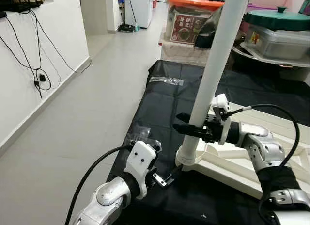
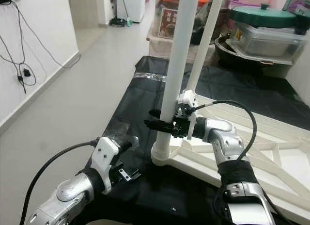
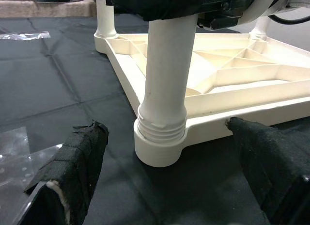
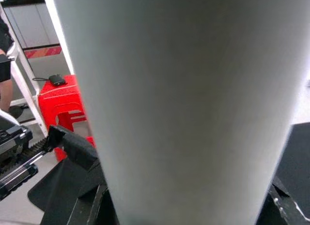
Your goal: Building children table
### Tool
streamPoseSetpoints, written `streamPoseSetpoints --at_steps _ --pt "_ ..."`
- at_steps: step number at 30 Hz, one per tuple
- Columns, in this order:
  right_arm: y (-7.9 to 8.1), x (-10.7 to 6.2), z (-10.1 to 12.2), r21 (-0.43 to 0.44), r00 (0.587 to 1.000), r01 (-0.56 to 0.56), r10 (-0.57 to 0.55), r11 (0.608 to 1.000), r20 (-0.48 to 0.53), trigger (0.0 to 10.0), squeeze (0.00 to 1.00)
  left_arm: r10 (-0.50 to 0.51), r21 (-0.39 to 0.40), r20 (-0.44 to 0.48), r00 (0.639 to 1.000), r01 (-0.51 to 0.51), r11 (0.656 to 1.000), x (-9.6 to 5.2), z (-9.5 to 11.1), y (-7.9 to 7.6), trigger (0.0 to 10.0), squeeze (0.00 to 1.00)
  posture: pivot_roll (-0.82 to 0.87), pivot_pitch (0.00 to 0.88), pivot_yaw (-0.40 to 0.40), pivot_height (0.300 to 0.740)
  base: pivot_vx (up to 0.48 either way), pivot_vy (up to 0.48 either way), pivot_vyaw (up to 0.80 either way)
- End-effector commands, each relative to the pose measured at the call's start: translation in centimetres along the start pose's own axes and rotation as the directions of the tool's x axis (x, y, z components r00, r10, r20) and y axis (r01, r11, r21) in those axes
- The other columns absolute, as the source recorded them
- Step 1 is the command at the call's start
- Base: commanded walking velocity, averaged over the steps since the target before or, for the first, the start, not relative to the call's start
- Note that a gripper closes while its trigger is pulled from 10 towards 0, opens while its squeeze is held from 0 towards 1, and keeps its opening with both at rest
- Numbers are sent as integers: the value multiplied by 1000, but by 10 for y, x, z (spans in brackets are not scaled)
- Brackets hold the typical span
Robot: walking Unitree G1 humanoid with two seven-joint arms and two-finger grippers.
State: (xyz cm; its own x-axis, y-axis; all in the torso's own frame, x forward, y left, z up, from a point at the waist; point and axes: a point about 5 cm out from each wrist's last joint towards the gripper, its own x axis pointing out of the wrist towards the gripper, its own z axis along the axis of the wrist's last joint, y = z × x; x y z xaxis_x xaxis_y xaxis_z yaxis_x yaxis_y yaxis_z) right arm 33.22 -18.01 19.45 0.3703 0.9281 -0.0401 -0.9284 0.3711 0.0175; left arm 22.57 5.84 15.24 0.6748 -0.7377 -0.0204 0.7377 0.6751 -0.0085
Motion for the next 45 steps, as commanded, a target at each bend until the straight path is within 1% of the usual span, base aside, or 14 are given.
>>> streamPoseSetpoints --at_steps 1,5,9,11,15,22,26,28,29,31,35,36,43,45 --pt "0 2 -9 20 998 58 -58 998 17 0 0 -6 -2 1 1000 6 1000 -1 1 -1 10000 0 203 0 -101 740 0 0 0" --pt "-10 -2 -11 1 944 324 -323 946 74 0 0 -6 -1 1 1000 6 1000 0 1 -2 10000 0 195 0 -98 740 0 0 0" --pt "-23 -20 -24 64 574 814 -817 577 65 0 0 -7 -1 0 1000 7 1000 -1 2 -2 10000 0 178 0 -83 740 0 0 0" --pt "-23 -20 -24 64 574 814 -817 577 65 0 0 -7 -1 0 1000 7 1000 -1 2 -2 10000 0 178 0 -83 740 0 0 0" --pt "1 -50 -45 136 -42 990 -999 -41 7 0 0 -8 -3 -2 1000 8 1000 -1 2 -2 10000 0 180 0 -83 740 0 0 0" --pt "15 -29 -42 250 -217 944 -976 -216 -23 0 0 -10 2 0 1000 10 1000 -1 3 -2 10000 0 185 0 -87 740 0 0 0" --pt "16 -17 -37 273 -210 940 -978 -207 -17 0 0 -11 3 0 1000 11 1000 -1 3 -2 10000 0 181 0 -83 740 0 0 0" --pt "18 -14 -36 259 -210 944 -978 -206 -11 4275 0 -11 4 -1 1000 11 1000 -1 3 -2 10000 0 181 0 -83 740 0 0 0" --pt "18 -11 -35 264 -178 949 -984 -171 3 10000 659 -12 4 -1 1000 12 1000 -1 3 -2 10000 0 178 0 -82 740 0 0 0" --pt "18 -10 -33 254 -138 959 -990 -125 35 10000 1000 -12 3 -1 1000 12 1000 -1 3 -2 10000 0 178 0 -81 740 0 0 0" --pt "16 -15 -32 240 -115 966 -991 -95 69 10000 1000 -12 4 -1 1000 12 1000 -1 3 -2 10000 0 172 0 -77 740 0 0 0" --pt "14 -20 -30 231 -86 971 -991 -60 107 10000 55 -13 9 1 1000 13 1000 -1 4 -2 10000 0 172 0 -77 740 0 0 0" --pt "-3 -36 -25 284 279 904 -945 319 174 10000 0 -16 14 3 1000 16 1000 0 4 -3 10000 0 168 0 -78 740 0 0 0" --pt "-4 -46 -16 229 646 701 -737 676 199 10000 0 -13 12 1 1000 13 1000 1 3 -3 10000 0 174 0 -80 740 0 0 0"
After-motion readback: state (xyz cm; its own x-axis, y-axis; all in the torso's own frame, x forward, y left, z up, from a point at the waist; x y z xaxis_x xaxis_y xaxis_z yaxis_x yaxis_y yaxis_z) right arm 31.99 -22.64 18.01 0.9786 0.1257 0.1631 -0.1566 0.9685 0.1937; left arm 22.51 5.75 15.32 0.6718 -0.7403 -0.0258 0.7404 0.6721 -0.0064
